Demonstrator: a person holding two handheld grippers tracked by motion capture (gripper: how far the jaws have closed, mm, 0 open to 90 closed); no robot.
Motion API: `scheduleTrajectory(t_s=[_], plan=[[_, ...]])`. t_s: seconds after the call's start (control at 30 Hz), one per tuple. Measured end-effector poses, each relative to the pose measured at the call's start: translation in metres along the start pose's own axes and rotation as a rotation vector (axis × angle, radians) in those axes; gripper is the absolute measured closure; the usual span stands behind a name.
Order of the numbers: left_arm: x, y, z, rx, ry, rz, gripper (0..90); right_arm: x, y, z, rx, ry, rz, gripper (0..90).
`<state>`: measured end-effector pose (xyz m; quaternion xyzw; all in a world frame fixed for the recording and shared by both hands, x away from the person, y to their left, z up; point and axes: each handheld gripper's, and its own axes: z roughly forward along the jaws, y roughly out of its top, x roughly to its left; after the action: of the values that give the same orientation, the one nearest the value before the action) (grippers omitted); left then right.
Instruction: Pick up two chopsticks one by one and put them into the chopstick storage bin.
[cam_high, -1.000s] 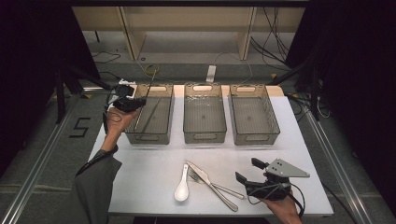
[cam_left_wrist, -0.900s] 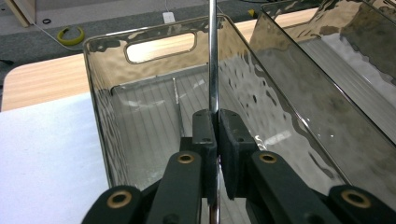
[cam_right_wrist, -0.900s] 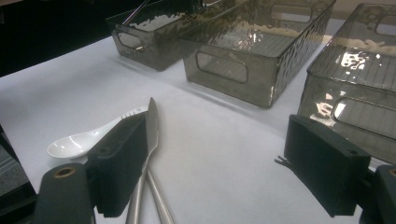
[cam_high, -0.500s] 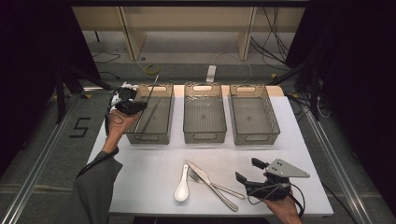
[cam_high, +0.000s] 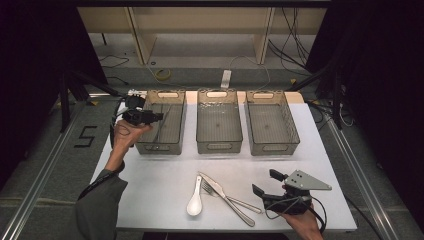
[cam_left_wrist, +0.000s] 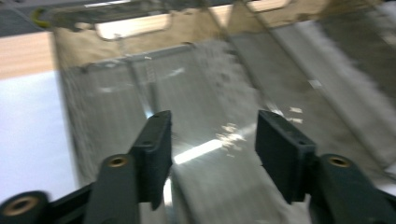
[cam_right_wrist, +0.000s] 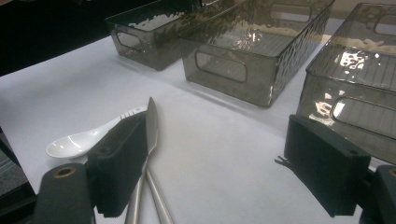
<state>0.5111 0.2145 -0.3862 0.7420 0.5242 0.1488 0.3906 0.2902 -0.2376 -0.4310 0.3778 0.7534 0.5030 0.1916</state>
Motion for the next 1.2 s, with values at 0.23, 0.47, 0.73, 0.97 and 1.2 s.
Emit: scheduleTrajectory(t_s=[0.23, 0.47, 0.73, 0.97, 1.2], plan=[[-0.023, -0.018, -0.019, 0.008, -0.062, -0.005, 32.9, 0.000, 0.000, 0.000, 0.007, 0.000, -0.001, 22.6], [-0.049, -0.030, -0.028, 0.046, -0.101, 0.022, 27.2, 0.001, 0.001, 0.001, 0.009, 0.003, -0.008, 22.6], [-0.070, -0.049, -0.032, 0.094, -0.114, 0.040, 23.4, 0.001, 0.000, 0.002, 0.012, 0.011, -0.008, 22.5], [-0.083, -0.066, -0.034, 0.123, -0.140, 0.037, 22.1, 0.001, 0.000, 0.001, 0.013, 0.011, -0.009, 22.5], [-0.089, -0.079, -0.029, 0.141, -0.145, 0.037, 21.3, 0.000, 0.000, 0.002, 0.015, 0.009, -0.005, 22.5]])
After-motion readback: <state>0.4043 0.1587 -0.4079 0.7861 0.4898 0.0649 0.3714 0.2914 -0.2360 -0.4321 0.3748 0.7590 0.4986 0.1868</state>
